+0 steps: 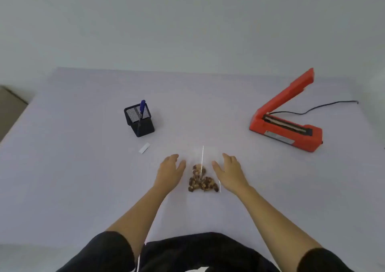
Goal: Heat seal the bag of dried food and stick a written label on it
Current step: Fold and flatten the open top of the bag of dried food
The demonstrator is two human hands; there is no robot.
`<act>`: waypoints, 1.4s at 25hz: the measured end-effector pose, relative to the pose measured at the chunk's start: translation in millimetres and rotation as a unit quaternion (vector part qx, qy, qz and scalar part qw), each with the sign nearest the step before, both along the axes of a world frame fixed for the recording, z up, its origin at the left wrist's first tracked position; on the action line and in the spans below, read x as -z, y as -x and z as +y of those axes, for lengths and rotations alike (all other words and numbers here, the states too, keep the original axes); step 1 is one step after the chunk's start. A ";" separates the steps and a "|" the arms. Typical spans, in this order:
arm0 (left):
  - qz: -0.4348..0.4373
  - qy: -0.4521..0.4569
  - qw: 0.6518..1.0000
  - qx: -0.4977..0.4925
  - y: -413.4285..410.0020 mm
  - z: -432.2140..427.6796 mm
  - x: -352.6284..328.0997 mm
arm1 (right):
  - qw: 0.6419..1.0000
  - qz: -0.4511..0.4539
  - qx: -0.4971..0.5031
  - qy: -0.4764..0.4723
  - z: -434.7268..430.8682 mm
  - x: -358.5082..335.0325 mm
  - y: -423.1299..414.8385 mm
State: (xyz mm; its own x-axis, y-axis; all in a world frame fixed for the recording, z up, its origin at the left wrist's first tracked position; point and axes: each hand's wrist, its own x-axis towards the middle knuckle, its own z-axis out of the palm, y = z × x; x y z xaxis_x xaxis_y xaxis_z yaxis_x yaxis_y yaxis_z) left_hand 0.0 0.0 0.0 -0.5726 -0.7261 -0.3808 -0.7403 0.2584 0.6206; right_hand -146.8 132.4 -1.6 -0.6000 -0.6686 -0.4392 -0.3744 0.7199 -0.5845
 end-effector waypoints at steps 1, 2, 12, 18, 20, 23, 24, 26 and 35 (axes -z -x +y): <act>0.006 -0.016 0.999 -0.029 4.1 1.3 3.8 | 1.000 -0.015 0.022 0.000 -1.6 6.0 0.9; 0.012 -0.036 0.998 -0.053 8.5 1.4 5.8 | 0.999 -0.031 0.039 0.005 -3.5 10.9 3.4; 0.043 -0.185 0.963 -0.192 43.5 2.4 22.9 | 0.979 -0.131 0.138 0.073 -12.4 29.2 15.4; 0.144 -0.208 0.959 -0.128 39.8 4.3 7.7 | 0.949 -0.196 0.198 0.146 -0.6 31.1 19.8; 0.149 -0.209 0.960 -0.109 36.6 6.4 4.6 | 0.940 -0.220 0.207 0.156 2.9 29.2 20.5; 0.151 -0.245 0.946 -0.147 26.8 5.2 7.3 | 0.934 -0.265 0.174 0.162 1.9 21.5 19.2; 0.152 -0.261 0.941 -0.153 24.7 4.8 6.4 | 0.930 -0.283 0.165 0.165 1.0 18.1 18.0; 0.168 -0.283 0.931 -0.155 21.9 4.1 4.6 | 0.923 -0.308 0.157 0.172 1.2 13.2 15.2; 0.262 -0.296 0.905 -0.157 5.1 8.6 -7.0 | 0.921 -0.287 0.096 0.247 6.8 -12.8 7.1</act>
